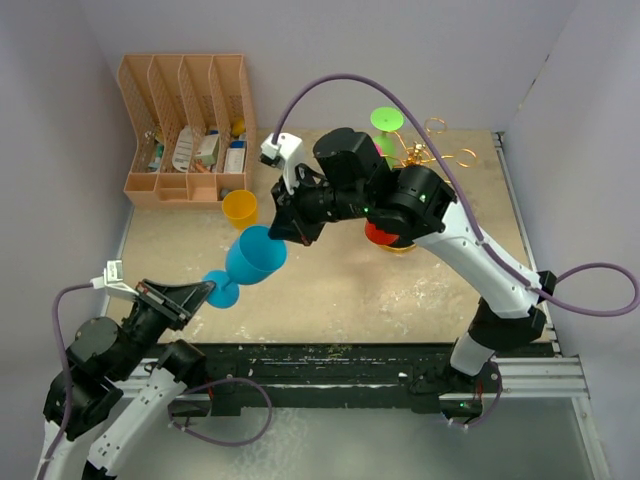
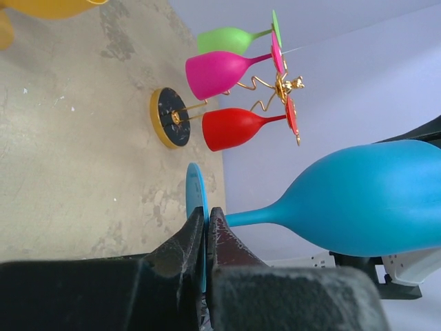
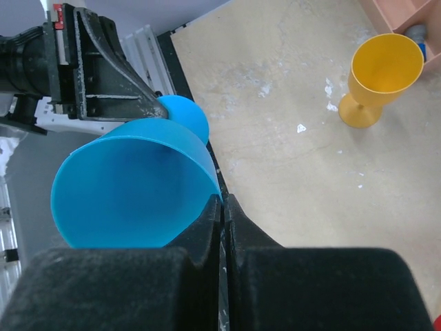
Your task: Take the wine glass off the wine glass rack
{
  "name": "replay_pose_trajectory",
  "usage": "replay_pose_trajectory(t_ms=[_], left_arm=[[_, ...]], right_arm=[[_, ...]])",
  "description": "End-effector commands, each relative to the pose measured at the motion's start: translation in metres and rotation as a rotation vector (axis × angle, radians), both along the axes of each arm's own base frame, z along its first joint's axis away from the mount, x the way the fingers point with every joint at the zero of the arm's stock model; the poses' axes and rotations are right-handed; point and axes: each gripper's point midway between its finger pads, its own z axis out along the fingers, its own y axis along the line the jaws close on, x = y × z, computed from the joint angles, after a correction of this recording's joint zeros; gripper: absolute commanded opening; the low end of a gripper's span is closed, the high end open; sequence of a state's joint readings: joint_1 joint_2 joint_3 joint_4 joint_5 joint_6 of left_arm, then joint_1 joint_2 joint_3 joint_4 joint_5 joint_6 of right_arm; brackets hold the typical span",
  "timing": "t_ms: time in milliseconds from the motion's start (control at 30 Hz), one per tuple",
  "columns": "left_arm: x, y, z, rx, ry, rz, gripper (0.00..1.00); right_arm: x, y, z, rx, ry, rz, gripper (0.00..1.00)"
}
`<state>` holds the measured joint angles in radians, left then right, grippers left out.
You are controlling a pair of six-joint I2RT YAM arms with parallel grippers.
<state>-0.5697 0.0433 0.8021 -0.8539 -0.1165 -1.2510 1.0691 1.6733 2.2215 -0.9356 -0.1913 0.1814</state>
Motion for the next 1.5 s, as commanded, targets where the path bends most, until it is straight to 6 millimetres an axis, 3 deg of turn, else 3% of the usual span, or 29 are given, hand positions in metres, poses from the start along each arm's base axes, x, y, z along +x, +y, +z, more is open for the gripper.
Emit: replay_pose_trajectory(t_ms=[0,100,133,200,300,400,600,700,900,1133,1333,1467], left_arm=[[0.003,-0.001,0.027,0.019,-0.075,-0.006,0.08],[0.005,0.002,0.025,0.033,-0.047,0.018,0.67],[0.005,0.005,0.024,0.038,-0.038,0.029,0.77],[0.004,0.010,0.022,0.049,-0.027,0.049,0.86],[0.001,0.015,0.019,0.061,-0.018,0.062,0.87],[0.002,0.017,0.020,0.087,-0.030,0.067,0.86],[0.014,0.017,0.048,0.236,-0.085,0.068,0.85],[0.022,0.012,0.067,0.310,-0.123,0.050,0.85],[0.028,0.010,0.093,0.356,-0.201,0.048,0.84],[0.017,0.012,0.115,0.328,-0.297,0.040,0.81],[0.011,0.015,0.121,0.339,-0.326,0.034,0.80],[0.008,0.007,0.122,0.339,-0.351,-0.009,0.78]], right_arm=[[0.005,-0.002,0.032,0.118,-0.009,0.031,0.00],[0.010,-0.004,0.033,0.115,-0.019,0.013,0.00],[0.013,-0.006,0.034,0.114,-0.026,0.001,0.00],[0.019,-0.011,0.037,0.114,-0.042,-0.026,0.00],[0.031,-0.017,0.036,0.099,-0.062,-0.078,0.00],[0.052,-0.021,0.022,0.041,-0.077,-0.171,0.00],[0.101,-0.018,-0.030,-0.142,-0.095,-0.341,0.00],[0.112,-0.002,-0.034,-0.143,-0.102,-0.324,0.00],[0.099,0.039,-0.015,-0.012,-0.052,-0.180,0.00],[0.086,0.077,-0.019,0.027,-0.058,-0.102,0.00],[0.094,0.105,-0.014,0.105,-0.075,-0.095,0.00],[0.103,0.123,-0.027,0.119,-0.056,-0.097,0.00]])
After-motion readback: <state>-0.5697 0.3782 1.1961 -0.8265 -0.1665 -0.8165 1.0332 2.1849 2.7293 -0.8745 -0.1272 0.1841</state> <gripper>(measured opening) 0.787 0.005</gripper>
